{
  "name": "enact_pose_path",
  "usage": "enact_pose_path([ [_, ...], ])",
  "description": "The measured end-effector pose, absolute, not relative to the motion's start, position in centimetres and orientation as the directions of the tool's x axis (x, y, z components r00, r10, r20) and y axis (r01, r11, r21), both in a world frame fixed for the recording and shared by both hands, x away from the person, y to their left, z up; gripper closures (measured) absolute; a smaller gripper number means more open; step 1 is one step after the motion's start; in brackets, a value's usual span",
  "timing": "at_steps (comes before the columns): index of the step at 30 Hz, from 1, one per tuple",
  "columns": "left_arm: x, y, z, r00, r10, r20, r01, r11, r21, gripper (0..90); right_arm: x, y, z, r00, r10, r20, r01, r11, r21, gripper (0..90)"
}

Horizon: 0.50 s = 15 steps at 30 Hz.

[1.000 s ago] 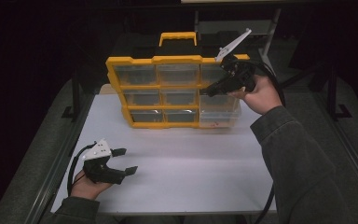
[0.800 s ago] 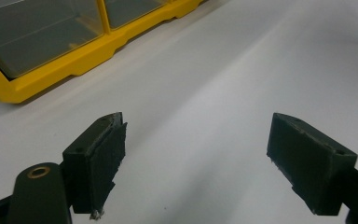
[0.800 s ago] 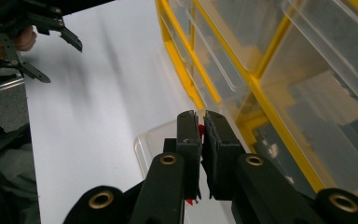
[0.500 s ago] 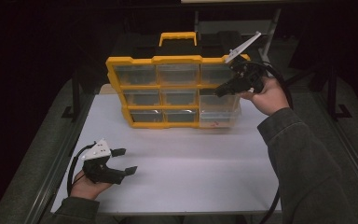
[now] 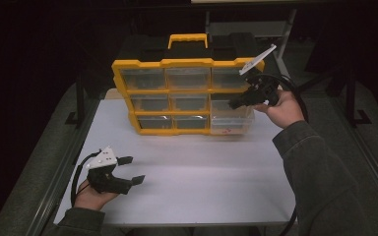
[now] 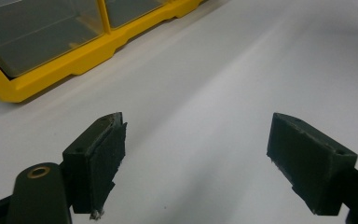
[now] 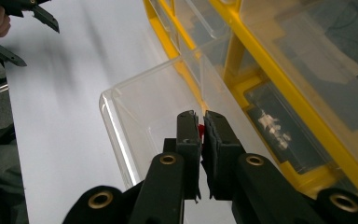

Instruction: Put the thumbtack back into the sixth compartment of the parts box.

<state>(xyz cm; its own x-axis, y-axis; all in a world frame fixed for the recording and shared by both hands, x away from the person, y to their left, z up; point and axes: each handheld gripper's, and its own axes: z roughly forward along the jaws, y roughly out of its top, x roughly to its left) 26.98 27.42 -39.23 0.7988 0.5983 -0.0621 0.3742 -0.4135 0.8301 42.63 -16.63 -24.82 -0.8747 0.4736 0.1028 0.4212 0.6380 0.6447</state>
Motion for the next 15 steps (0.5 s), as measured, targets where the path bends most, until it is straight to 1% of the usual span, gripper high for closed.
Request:
enact_pose_path([
  [15,27.0,27.4,-39.3,0.797,0.6,-0.067,0.379,-0.41,0.83,18.9,43.0,-16.2,-26.4,-0.885,0.454,0.108,0.411,0.648,0.641,83.4],
])
